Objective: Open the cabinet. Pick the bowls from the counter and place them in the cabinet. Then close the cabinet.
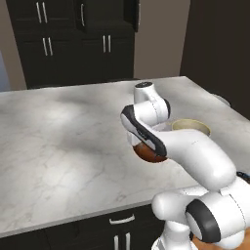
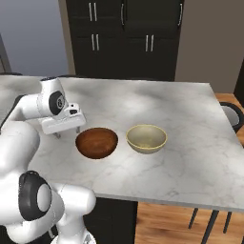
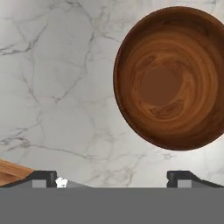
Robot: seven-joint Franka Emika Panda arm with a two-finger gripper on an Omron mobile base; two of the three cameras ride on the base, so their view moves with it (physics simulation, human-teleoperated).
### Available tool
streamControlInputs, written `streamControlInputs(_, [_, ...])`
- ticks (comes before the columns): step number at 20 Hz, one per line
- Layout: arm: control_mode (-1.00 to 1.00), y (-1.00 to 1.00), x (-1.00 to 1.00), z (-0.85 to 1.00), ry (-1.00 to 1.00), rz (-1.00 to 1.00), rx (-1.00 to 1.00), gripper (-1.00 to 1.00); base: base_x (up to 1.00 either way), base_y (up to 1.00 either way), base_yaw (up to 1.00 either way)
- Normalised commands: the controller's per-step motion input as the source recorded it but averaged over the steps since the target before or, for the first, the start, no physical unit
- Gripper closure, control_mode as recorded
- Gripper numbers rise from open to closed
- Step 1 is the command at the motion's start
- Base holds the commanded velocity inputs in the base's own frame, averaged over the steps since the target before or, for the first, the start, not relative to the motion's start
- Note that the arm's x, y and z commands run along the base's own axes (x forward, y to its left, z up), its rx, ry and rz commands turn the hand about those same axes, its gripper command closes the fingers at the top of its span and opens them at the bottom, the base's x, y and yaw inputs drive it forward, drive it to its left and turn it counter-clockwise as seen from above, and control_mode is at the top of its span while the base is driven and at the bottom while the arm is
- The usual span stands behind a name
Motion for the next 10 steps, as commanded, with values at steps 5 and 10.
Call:
streamControlInputs(5, [-1.0,0.0,0.66,-0.55,0.07,0.0,0.0,-1.0,0.0,0.0,0.0])
streamControlInputs(10, [-1.0,0.0,0.45,-0.5,0.0,0.0,0.0,-1.0,0.0,0.0,0.0])
